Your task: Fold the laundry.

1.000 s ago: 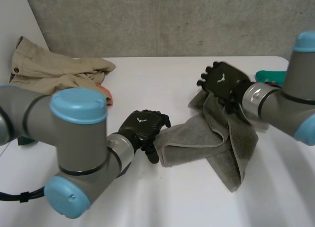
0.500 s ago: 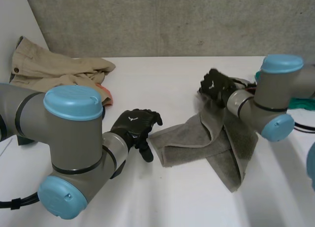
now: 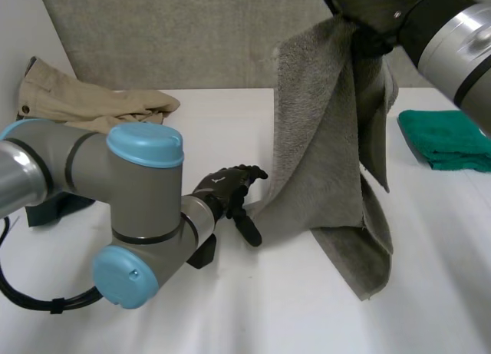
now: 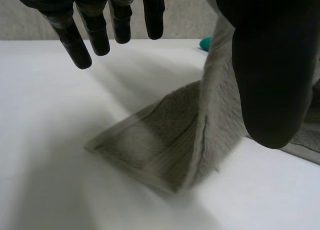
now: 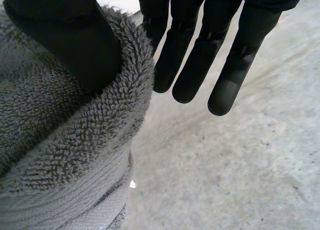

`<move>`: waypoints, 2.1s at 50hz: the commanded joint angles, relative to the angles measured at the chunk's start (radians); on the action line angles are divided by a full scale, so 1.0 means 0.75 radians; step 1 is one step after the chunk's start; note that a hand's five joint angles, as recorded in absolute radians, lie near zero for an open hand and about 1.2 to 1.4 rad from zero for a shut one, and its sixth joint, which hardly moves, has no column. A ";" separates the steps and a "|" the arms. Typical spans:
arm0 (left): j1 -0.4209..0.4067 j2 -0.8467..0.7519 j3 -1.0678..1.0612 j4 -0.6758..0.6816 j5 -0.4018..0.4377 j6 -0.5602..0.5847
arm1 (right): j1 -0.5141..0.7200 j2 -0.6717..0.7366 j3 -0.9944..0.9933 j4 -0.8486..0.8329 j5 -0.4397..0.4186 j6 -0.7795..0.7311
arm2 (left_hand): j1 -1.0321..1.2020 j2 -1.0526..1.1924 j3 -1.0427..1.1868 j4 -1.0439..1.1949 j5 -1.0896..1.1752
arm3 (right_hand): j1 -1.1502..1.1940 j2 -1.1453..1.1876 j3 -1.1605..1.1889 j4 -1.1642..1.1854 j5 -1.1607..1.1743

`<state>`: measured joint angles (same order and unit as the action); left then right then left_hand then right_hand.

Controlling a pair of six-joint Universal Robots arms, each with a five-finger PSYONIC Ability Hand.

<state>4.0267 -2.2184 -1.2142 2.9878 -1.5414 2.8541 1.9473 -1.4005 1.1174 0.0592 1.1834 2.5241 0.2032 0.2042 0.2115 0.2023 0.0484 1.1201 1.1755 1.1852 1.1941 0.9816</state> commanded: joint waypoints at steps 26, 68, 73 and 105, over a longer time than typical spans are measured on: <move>0.337 0.677 -0.363 0.342 -0.005 0.502 | -0.267 0.032 0.279 0.140 -0.048 0.085 | 1.591 1.589 1.580 1.592 1.564 | 0.368 0.294 0.281 0.270 0.320; 0.219 0.328 -0.641 0.700 0.008 1.042 | -0.367 0.472 0.518 -0.495 -0.085 0.225 | 1.591 1.589 1.580 1.592 1.564 | 0.368 0.294 0.281 0.270 0.320; 0.204 0.256 -0.678 0.673 -0.035 1.109 | -0.408 0.528 0.553 -0.247 -0.085 -0.048 | 1.591 1.589 1.580 1.592 1.564 | 0.220 0.146 0.133 0.121 0.172; 0.213 0.336 -0.721 0.649 -0.043 1.046 | -0.068 0.795 -0.207 0.441 0.246 -0.298 | 1.591 1.589 1.580 1.592 1.564 | -0.901 -0.974 -0.987 -0.999 -0.949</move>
<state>4.1788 -1.9672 -1.7585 3.4742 -1.5751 3.6395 1.8603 -0.9158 1.0541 0.3582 1.2923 2.2694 1.1739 1.1960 1.1896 1.2011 0.9766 0.4467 0.4433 0.4503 0.4301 0.2331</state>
